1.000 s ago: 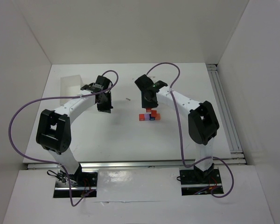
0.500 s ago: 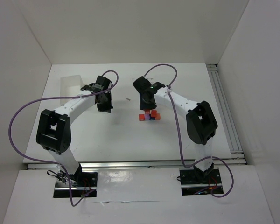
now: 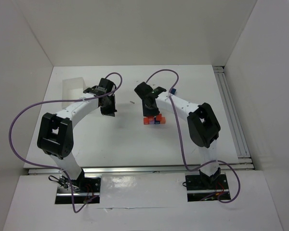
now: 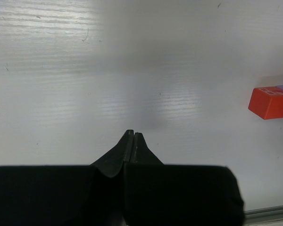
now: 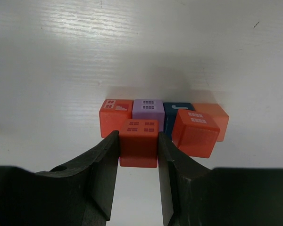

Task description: Build the wood block tower

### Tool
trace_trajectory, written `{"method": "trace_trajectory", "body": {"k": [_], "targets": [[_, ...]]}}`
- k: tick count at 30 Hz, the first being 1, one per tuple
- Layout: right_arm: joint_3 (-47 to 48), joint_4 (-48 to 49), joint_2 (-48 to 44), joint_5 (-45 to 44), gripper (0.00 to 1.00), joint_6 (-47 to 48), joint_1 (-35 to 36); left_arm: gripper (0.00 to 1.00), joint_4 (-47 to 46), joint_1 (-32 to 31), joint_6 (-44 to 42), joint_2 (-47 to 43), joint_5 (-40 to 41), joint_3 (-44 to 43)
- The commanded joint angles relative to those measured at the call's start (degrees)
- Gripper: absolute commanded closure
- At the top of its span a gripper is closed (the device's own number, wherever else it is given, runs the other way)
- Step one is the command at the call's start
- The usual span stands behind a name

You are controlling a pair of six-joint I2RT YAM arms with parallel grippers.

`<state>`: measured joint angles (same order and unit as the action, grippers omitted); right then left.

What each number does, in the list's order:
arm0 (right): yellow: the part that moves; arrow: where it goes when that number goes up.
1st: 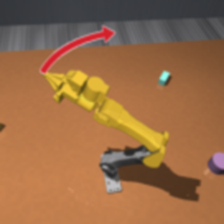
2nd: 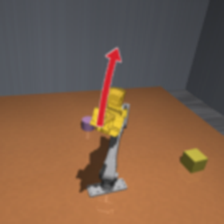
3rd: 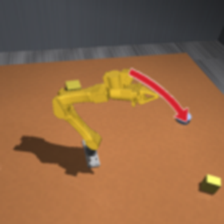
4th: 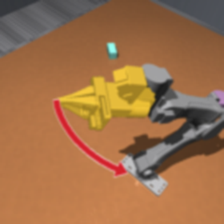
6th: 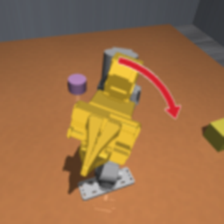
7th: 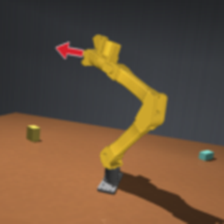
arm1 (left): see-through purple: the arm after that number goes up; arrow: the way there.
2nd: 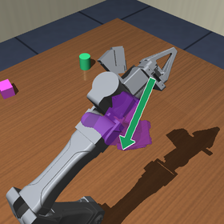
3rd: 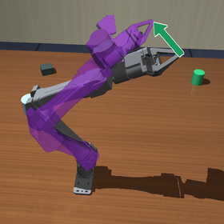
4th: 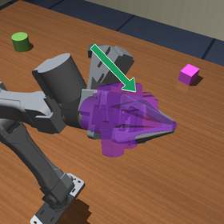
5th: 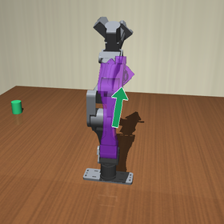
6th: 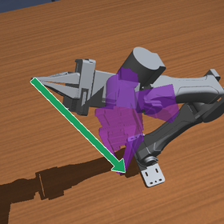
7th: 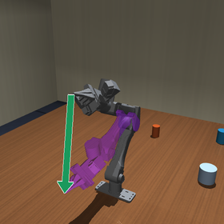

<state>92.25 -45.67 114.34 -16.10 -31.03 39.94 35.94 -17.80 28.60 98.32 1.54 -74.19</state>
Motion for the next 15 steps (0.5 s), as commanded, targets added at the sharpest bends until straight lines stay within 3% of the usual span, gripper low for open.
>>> {"method": "trace_trajectory", "body": {"k": [1,15], "targets": [[0.65,0.67,0.87,-0.25,0.66,-0.18,0.57,1.0,-0.44,0.22,-0.47,-2.17,-0.57,0.37],[1.71,0.67,1.41,0.28,0.66,-0.18,0.57,1.0,-0.44,0.22,-0.47,-2.17,-0.57,0.37]]}}
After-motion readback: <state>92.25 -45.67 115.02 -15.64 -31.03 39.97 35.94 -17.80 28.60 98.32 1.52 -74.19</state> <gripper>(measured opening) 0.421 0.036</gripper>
